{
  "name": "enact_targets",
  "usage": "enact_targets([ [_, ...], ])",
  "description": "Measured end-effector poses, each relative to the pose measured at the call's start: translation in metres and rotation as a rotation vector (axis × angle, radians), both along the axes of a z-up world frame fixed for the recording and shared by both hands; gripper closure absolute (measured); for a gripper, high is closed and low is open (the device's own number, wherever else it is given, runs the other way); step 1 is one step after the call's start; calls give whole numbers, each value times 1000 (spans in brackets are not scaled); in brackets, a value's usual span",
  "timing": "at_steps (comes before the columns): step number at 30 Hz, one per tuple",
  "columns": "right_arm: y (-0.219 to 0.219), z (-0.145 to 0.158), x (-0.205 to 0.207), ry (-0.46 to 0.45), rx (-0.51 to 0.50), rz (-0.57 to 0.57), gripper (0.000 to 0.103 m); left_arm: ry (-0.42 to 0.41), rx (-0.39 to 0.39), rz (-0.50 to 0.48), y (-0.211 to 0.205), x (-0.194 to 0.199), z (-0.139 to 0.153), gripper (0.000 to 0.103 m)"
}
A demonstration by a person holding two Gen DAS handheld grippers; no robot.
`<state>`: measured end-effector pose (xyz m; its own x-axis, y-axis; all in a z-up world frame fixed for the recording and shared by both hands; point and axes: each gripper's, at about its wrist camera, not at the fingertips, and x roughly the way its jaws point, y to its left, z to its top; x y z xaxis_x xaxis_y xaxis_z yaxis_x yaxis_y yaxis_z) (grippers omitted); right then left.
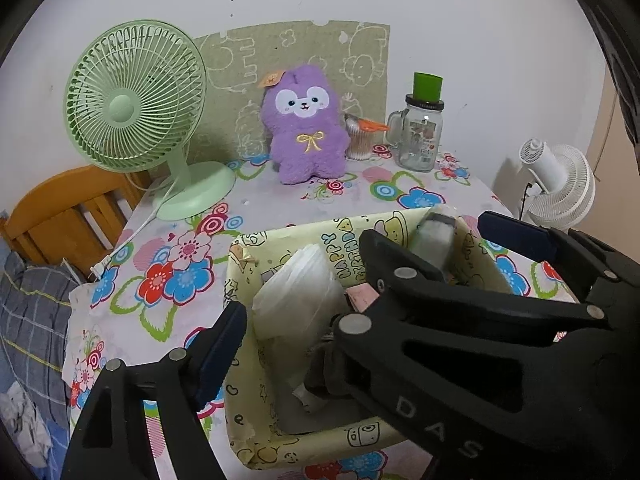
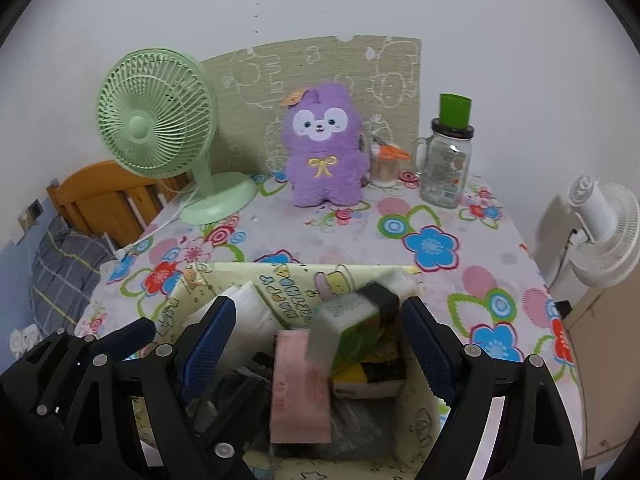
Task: Organize soft objects
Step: 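Lower both items into the box and open both tools to release them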
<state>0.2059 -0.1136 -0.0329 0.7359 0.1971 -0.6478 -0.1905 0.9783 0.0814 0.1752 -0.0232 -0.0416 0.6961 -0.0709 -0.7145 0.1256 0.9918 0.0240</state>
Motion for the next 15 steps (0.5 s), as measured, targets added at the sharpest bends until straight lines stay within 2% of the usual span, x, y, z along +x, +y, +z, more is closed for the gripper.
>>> enact_targets([
  [5, -2, -2, 1, 13, 0, -3, 16, 13, 1, 20, 2, 3, -3, 20],
  [15, -17, -6, -8, 41, 0, -51, 14, 19, -34, 24, 1, -1, -6, 11],
])
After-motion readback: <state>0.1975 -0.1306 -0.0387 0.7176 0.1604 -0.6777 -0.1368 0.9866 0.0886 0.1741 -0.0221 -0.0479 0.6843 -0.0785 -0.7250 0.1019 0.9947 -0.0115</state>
